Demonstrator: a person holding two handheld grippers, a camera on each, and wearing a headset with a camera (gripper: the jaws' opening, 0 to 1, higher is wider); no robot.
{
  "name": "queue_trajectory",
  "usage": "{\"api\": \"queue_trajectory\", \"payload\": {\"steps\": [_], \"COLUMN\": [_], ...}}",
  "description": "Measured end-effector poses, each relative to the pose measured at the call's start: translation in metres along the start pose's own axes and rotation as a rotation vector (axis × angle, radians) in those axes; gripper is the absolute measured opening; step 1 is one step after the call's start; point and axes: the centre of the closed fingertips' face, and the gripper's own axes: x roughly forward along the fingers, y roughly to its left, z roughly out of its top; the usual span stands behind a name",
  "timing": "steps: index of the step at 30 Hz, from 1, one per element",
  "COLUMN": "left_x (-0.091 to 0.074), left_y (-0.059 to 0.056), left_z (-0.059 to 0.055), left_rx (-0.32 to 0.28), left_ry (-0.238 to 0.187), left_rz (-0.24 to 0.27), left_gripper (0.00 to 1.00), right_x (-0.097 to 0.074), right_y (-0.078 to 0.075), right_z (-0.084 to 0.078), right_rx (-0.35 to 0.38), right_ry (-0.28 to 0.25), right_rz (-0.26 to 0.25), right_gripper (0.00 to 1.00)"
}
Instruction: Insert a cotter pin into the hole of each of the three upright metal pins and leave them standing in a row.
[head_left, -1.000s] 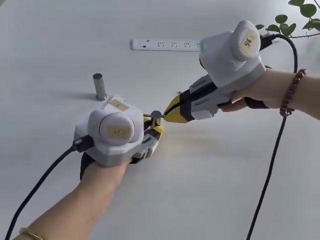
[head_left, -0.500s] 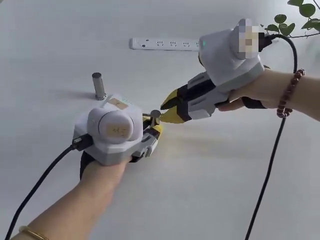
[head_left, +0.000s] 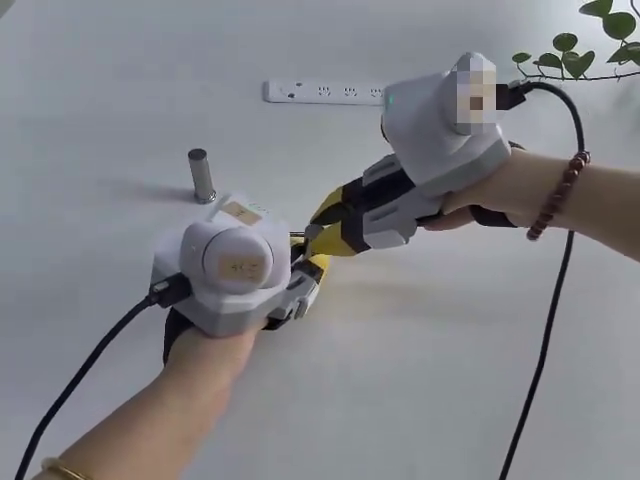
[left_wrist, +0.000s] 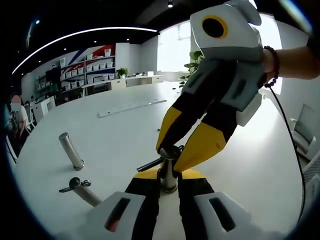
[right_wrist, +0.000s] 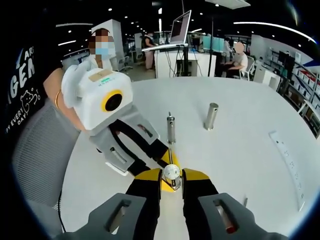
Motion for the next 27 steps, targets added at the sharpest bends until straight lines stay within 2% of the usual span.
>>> {"api": "queue_trajectory", "payload": {"steps": [7,16,21,27], "left_x": [0.0,0.0,-0.001,-0.001], "left_y": [0.001,0.009,0.016,0.019], "left_z": [0.0,0.001,0.002,0.001], "left_rx": [0.008,0.001,-0.011,-0.021], "left_ry": [0.004,0.004,0.0,0.002], "left_rz": [0.007,0.021,0.029,0.035], "left_gripper": [0.11,0.11,0.11,0.11], "right_x": [0.0,0.006,0.01,0.012], "right_y": [-0.002,-0.011,-0.013,-0.014], "right_z": [0.001,0.004,0.008,0.009], "right_rx": [-0.027,-0.033,-0.044,-0.045], "right_ry": [0.008,0.006,0.003,0.004], "right_rz": [-0.005,-0.005,-0.009,-0.008], "right_gripper": [0.08,0.08,0.08,0.08]}}
